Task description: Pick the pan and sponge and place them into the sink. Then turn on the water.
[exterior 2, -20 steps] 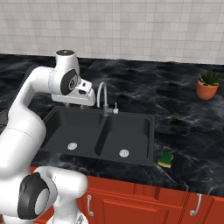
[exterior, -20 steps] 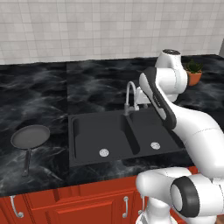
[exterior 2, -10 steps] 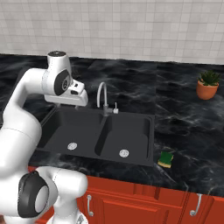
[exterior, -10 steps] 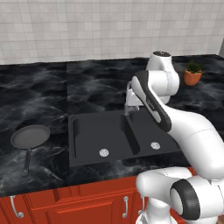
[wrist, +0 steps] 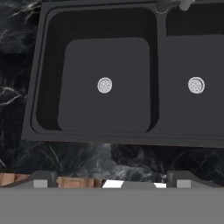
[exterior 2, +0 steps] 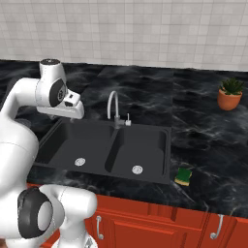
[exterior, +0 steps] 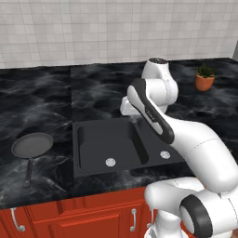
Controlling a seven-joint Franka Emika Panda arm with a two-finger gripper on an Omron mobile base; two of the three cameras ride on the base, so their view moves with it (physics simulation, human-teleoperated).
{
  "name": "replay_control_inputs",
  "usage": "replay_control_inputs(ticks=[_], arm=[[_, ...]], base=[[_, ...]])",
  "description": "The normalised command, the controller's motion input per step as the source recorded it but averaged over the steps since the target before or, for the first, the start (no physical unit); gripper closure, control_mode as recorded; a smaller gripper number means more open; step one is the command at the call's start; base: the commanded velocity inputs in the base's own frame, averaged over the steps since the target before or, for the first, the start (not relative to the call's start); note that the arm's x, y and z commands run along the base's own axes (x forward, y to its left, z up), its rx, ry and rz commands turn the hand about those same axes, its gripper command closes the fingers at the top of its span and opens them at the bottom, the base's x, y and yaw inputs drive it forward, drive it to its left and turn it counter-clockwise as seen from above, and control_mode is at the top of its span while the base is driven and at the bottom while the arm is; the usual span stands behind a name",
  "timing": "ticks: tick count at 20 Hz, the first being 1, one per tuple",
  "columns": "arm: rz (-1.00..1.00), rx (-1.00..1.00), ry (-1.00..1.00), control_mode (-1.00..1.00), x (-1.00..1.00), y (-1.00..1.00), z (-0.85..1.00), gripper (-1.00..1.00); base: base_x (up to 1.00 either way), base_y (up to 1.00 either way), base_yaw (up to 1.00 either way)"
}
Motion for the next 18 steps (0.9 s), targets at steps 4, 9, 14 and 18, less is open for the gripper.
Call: replay_control_inputs(ticks=[4, 9, 14, 18], arm=[[0.0, 0.06, 0.0, -1.0, 0.0, 0.47, -0.06, -1.0], [0.0, 0.04, 0.0, -1.0, 0.0, 0.47, -0.07, -1.0], [0.0, 0.03, 0.0, -1.0, 0.0, 0.44, -0.06, -1.0], [0.0, 0.01, 0.0, -1.0, 0.0, 0.44, -0.07, -1.0]], base=[[0.0, 0.0, 0.0], [0.0, 0.0, 0.0], [0.0, 0.0, 0.0], [0.0, 0.0, 0.0]])
